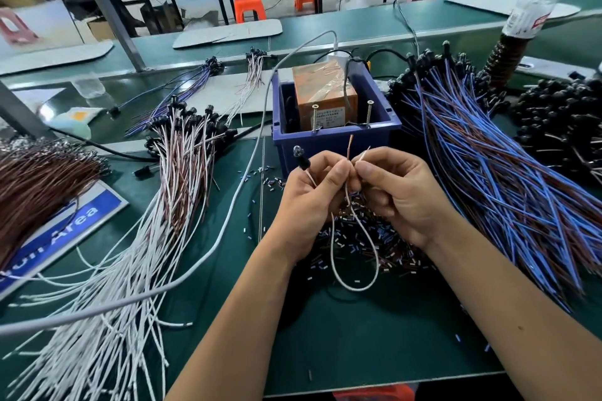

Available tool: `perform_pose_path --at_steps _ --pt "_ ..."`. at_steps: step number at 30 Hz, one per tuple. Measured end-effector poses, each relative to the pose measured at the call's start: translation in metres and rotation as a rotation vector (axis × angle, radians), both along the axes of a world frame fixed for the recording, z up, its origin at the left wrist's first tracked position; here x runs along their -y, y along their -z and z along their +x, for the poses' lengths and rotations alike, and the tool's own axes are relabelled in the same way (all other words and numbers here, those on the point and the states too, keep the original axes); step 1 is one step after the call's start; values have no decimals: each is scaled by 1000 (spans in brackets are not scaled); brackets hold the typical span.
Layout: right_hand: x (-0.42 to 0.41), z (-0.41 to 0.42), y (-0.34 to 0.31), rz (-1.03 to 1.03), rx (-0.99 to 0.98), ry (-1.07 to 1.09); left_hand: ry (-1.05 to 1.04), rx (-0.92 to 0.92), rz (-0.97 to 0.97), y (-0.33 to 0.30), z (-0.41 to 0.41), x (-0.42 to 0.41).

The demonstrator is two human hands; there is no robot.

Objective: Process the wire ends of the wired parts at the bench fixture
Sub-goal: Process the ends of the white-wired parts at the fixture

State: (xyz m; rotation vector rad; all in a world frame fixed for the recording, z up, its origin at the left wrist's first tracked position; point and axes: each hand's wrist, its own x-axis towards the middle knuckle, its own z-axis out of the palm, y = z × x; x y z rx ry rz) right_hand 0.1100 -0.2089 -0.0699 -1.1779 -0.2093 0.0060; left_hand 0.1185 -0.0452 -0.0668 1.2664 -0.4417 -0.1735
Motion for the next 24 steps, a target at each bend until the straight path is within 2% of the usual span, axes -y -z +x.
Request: perform_pose_path --at_steps 2,5,10,15,19,24 --pt "1 0 -1 15 27 24 -49 49 50 1 0 0" --pt "4 2 -3 19 101 122 -233 203 193 2 2 -1" --pt "2 3 1 -296 278 554 -641 419 242 4 0 5" --pt "1 4 2 -466 392 857 -933 474 188 5 5 0" --pt "-5 11 0 -533 420 910 -1025 474 244 4 7 -1" --pt "-7 14 -2 -563 442 869 -981 467 253 3 10 0"
